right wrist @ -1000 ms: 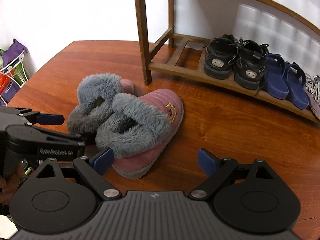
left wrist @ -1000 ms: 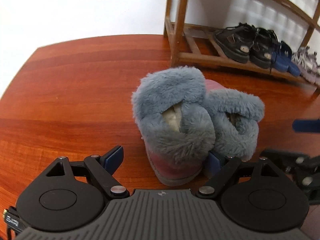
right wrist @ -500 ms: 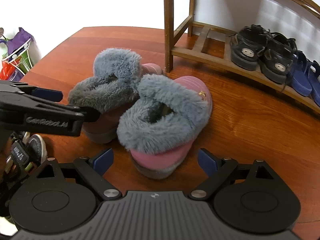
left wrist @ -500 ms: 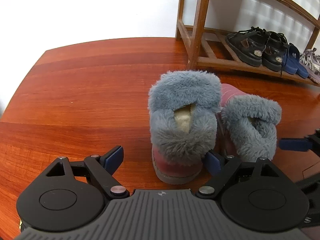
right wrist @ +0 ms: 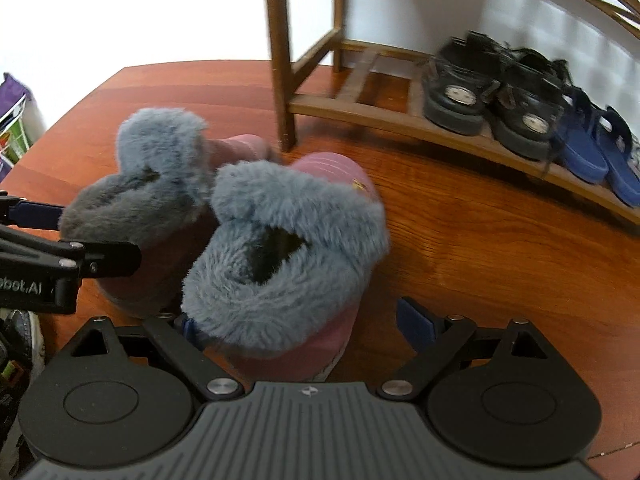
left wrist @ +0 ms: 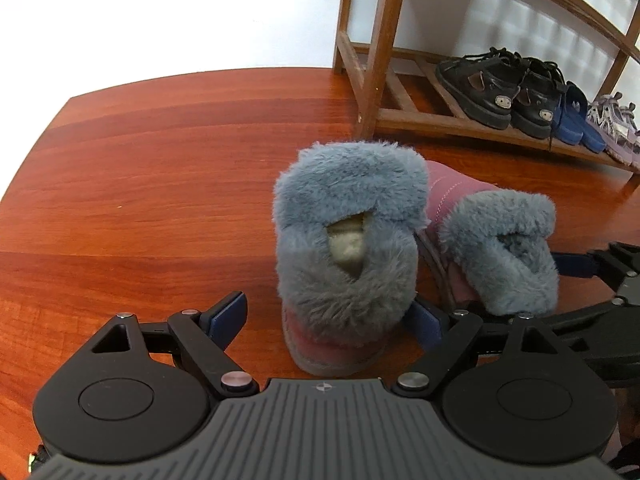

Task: Organize scattered shoes
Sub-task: 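Grasp one pink fluffy slipper with the right tool while the left tool grasps the other, then lift both pink slippers and carry them toward the rack's upper shelf, then lower the right tool's slipper onto the upper shelf while the left tool lowers its slipper beside it, then push both pink slippers deeper onto the upper shelf with both tools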

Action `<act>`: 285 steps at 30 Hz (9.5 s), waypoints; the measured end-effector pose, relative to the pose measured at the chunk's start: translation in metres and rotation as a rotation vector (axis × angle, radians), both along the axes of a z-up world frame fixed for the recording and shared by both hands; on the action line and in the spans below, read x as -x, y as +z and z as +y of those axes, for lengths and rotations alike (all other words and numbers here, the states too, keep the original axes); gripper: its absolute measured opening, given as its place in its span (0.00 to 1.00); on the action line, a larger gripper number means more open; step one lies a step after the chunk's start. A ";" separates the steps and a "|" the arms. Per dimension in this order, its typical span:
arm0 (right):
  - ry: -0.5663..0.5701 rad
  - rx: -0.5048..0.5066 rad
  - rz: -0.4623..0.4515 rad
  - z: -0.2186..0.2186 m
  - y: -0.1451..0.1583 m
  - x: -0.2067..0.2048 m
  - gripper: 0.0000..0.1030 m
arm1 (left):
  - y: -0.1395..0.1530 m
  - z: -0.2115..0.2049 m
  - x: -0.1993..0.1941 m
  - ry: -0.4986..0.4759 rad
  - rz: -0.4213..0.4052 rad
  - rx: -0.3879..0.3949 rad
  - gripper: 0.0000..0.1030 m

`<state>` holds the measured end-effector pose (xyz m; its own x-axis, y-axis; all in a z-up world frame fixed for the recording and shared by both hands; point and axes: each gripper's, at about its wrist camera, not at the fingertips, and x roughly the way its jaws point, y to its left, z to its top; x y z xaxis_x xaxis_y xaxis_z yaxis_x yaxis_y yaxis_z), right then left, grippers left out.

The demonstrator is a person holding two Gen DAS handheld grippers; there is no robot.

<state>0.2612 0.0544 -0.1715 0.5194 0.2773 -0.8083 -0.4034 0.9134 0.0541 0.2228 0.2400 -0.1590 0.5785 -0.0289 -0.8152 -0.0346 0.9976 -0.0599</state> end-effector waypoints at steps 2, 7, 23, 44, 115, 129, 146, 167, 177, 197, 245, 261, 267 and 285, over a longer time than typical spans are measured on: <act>-0.012 -0.005 -0.001 -0.005 -0.001 -0.001 0.94 | -0.002 -0.003 -0.007 -0.004 0.004 0.002 0.83; -0.008 -0.006 -0.003 0.001 -0.004 -0.008 0.94 | -0.003 -0.007 -0.021 -0.010 0.007 -0.001 0.83; -0.019 0.000 0.010 0.010 0.000 -0.021 0.94 | -0.009 -0.011 -0.066 -0.031 0.082 -0.001 0.83; -0.069 -0.005 0.061 -0.012 0.005 -0.037 0.97 | -0.029 -0.007 -0.085 -0.031 0.134 0.010 0.84; -0.163 0.011 -0.161 -0.185 0.189 -0.053 0.75 | 0.115 -0.178 -0.038 -0.030 -0.064 -0.002 0.72; -0.203 0.050 -0.178 -0.232 0.240 -0.170 0.75 | 0.127 -0.195 -0.027 0.009 -0.077 0.021 0.72; -0.229 0.113 -0.177 -0.218 0.236 -0.225 0.76 | 0.132 -0.195 -0.032 0.013 -0.083 0.017 0.72; -0.187 0.036 -0.293 -0.238 0.262 -0.169 0.95 | 0.155 -0.222 -0.041 -0.028 -0.112 0.000 0.73; -0.177 -0.046 -0.303 -0.273 0.267 -0.112 0.97 | 0.179 -0.247 -0.067 -0.053 -0.153 -0.034 0.73; -0.301 -0.133 -0.242 -0.371 0.228 -0.049 0.97 | 0.215 -0.290 -0.174 -0.075 -0.120 -0.046 0.73; -0.234 -0.184 -0.228 -0.376 0.214 -0.064 0.97 | 0.239 -0.294 -0.169 -0.019 -0.199 -0.139 0.81; -0.098 -0.155 -0.281 -0.330 0.226 -0.072 0.97 | 0.239 -0.278 -0.099 -0.002 -0.245 -0.131 0.79; -0.079 -0.134 -0.307 -0.313 0.232 -0.082 0.87 | 0.224 -0.276 -0.096 -0.034 -0.230 -0.100 0.60; -0.050 -0.113 -0.273 -0.287 0.220 -0.124 0.48 | 0.187 -0.274 -0.132 -0.149 -0.180 -0.046 0.31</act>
